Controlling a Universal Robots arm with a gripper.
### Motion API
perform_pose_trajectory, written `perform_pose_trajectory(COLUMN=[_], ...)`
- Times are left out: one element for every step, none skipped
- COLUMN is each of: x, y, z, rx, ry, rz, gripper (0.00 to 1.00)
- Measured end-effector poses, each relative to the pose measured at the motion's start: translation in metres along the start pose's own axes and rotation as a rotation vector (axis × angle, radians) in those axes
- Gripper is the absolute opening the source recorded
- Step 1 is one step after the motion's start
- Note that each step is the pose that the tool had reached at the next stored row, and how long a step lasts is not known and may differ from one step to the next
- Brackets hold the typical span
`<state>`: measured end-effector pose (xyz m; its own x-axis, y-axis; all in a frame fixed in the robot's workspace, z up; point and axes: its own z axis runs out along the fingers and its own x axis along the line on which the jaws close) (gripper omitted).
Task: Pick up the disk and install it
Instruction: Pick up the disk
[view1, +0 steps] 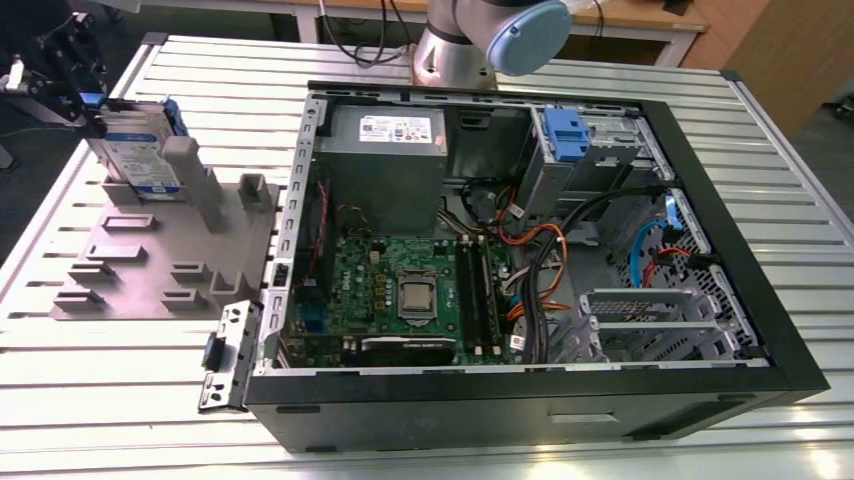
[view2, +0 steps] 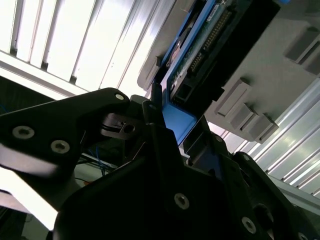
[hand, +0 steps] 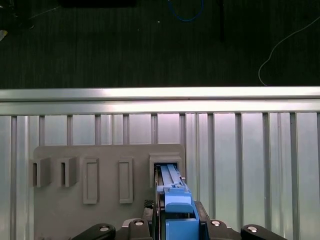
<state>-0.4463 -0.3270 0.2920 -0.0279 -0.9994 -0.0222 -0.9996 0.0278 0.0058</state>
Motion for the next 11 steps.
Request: perform_pose_trajectory(x=[0.0000, 0.0000, 0.0000, 0.0000, 0.0000, 0.0000, 0.0000, 0.0001, 0.0001, 0.0001, 0.0001], y=[0.0000, 0.0000, 0.0000, 0.0000, 0.0000, 0.0000, 0.0000, 0.0000, 0.0000, 0.0000, 0.0000], z=[0.0003, 0.0006, 0.0009, 0.0013, 0.0015, 0.0018, 0.0021, 0.0023, 0.0025, 0.0028, 0.0030], rx=[0.0001, 0.0000, 0.0001, 0.0001, 0.0000, 0.0001, 0.0001, 0.0001, 0.0001, 0.0002, 0.0001], ry=[0.0000, 0.0000, 0.0000, 0.0000, 0.0000, 0.0000, 0.0000, 0.0000, 0.0000, 0.0000, 0.0000], rz=[0.000, 0.000, 0.000, 0.000, 0.000, 0.000, 0.000, 0.000, 0.000, 0.000, 0.000], gripper=[0.42, 0.42, 0.42, 0.42, 0.42, 0.42, 0.42, 0.42, 0.42, 0.42, 0.42])
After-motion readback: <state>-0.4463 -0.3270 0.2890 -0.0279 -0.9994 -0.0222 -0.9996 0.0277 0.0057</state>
